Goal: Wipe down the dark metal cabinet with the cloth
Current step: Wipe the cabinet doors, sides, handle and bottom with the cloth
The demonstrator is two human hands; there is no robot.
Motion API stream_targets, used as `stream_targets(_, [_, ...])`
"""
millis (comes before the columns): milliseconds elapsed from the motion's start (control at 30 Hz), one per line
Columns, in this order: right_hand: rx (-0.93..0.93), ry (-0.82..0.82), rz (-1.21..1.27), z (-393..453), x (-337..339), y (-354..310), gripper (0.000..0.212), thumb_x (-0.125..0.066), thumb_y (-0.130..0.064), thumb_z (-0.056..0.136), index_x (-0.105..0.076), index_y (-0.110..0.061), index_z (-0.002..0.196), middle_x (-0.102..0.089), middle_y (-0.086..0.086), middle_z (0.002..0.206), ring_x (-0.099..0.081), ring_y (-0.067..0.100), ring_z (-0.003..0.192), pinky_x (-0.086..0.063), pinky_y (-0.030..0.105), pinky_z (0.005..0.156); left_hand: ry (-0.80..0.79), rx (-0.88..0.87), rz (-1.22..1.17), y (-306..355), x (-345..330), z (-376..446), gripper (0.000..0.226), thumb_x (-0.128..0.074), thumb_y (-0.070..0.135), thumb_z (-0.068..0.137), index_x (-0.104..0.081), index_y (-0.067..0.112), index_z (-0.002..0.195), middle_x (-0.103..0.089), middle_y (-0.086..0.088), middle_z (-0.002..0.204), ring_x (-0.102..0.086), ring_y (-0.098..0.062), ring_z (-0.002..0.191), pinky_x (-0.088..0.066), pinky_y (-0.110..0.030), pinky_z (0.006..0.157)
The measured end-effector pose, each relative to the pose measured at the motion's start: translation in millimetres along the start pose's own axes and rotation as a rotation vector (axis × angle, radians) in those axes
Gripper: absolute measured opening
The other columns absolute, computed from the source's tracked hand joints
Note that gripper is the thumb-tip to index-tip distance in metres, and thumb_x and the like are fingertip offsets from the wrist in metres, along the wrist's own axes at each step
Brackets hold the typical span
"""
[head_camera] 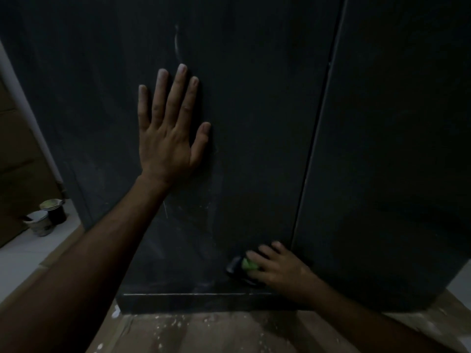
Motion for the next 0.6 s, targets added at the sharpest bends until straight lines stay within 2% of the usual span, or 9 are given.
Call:
stream_targets(67, [-0.004, -0.024, 0.019, -24.3, 2.7, 14.6, 0.027, -0.059, -0.034, 0.082, -0.073, -0.037, 0.106, -0.06, 0.001, 0.134, -0.057, 0.026, 0.107, -0.035, 0.04, 0.088, 0.001, 0.005, 0.001, 0.2, -1.6, 0.0, 0.069, -0.044, 0.047, 0.109, -0.027, 0.012, 0.165, -0.026, -0.014, 0.172, -0.019, -0.036, 0.16, -0.009, -0.056, 0.13])
stream_targets(167, [-0.327, 0.156, 0.076, -16.4, 31.1, 62.0, 0.04, -0.055, -0.021, 0.079, -0.067, -0.032, 0.116, -0.05, 0.009, 0.131, -0.051, 0.03, 0.102, -0.032, 0.039, 0.081, -0.003, 0.012, 0.006, -0.9, -3.1, -2.0, 0.069, -0.043, 0.048, 0.109, -0.026, 0.013, 0.166, -0.026, -0.014, 0.172, -0.018, -0.036, 0.16, -0.01, -0.057, 0.13])
stream_targets(233, [-0.502, 0.262, 0.111, 9.3, 45.2, 74.1, 0.045, -0.053, -0.017, 0.081, -0.061, -0.028, 0.124, -0.051, 0.009, 0.128, -0.048, 0.029, 0.096, -0.032, 0.039, 0.077, -0.007, 0.009, 0.009, 0.1, -2.8, -2.1, 0.069, -0.043, 0.048, 0.109, -0.026, 0.013, 0.166, -0.025, -0.013, 0.172, -0.018, -0.036, 0.16, -0.009, -0.057, 0.13])
stream_targets(267, [-0.51, 0.278, 0.135, 22.9, 46.2, 67.1, 0.044, -0.052, -0.017, 0.082, -0.059, -0.025, 0.125, -0.054, 0.008, 0.126, -0.048, 0.029, 0.092, -0.033, 0.039, 0.075, -0.009, 0.011, 0.01, 0.1, -2.8, -1.7, 0.069, -0.043, 0.049, 0.109, -0.025, 0.014, 0.166, -0.025, -0.013, 0.172, -0.018, -0.036, 0.16, -0.009, -0.057, 0.13])
stream_targets(333, [-0.369, 0.201, 0.154, 38.6, 35.0, 31.7, 0.038, -0.05, -0.019, 0.086, -0.058, -0.022, 0.122, -0.061, 0.005, 0.118, -0.051, 0.027, 0.086, -0.035, 0.038, 0.073, -0.02, 0.02, 0.008, -0.2, -1.5, -0.8, 0.07, -0.042, 0.049, 0.109, -0.025, 0.014, 0.166, -0.024, -0.013, 0.173, -0.017, -0.036, 0.16, -0.01, -0.058, 0.13])
stream_targets(400, [-0.153, 0.025, 0.13, 29.4, 15.7, -9.2, 0.026, -0.054, -0.027, 0.088, -0.064, -0.026, 0.112, -0.067, -0.002, 0.108, -0.06, 0.022, 0.085, -0.038, 0.038, 0.075, -0.027, 0.022, 0.01, 0.4, 0.5, -0.4, 0.07, -0.041, 0.05, 0.109, -0.024, 0.014, 0.166, -0.024, -0.013, 0.173, -0.017, -0.035, 0.16, -0.009, -0.057, 0.13])
stream_targets(467, [-0.064, -0.128, 0.096, 6.2, 5.0, -21.6, 0.019, -0.065, -0.038, 0.084, -0.07, -0.03, 0.1, -0.067, -0.006, 0.106, -0.062, 0.02, 0.091, -0.037, 0.038, 0.08, -0.033, 0.011, 0.007, 0.1, 0.1, -0.2, 0.07, -0.041, 0.05, 0.109, -0.023, 0.014, 0.166, -0.024, -0.013, 0.173, -0.016, -0.035, 0.16, -0.006, -0.055, 0.131])
stream_targets(533, [-0.127, -0.105, 0.07, -11.5, 9.5, -3.4, 0.022, -0.071, -0.039, 0.078, -0.072, -0.029, 0.097, -0.062, -0.001, 0.11, -0.054, 0.023, 0.094, -0.034, 0.039, 0.079, -0.039, 0.002, 0.003, -0.5, -1.3, -0.1, 0.071, -0.04, 0.051, 0.109, -0.021, 0.015, 0.167, -0.022, -0.013, 0.173, -0.015, -0.034, 0.16, -0.004, -0.054, 0.131])
stream_targets(600, [-0.273, -0.03, 0.079, -15.3, 24.9, 22.6, 0.023, -0.061, -0.031, 0.081, -0.073, -0.026, 0.1, -0.059, 0.003, 0.101, -0.054, 0.026, 0.084, -0.036, 0.038, 0.072, -0.044, 0.004, -0.002, -1.1, -2.8, -0.9, 0.071, -0.04, 0.051, 0.109, -0.02, 0.015, 0.167, -0.021, -0.013, 0.173, -0.013, -0.034, 0.16, -0.002, -0.053, 0.131])
Point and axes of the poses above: each hand's wrist, its own z-axis towards the middle knuckle, its own x-axis out of the back of the hand, y = z × x, the point moved 6 cm from there along z, towards the middle knuckle
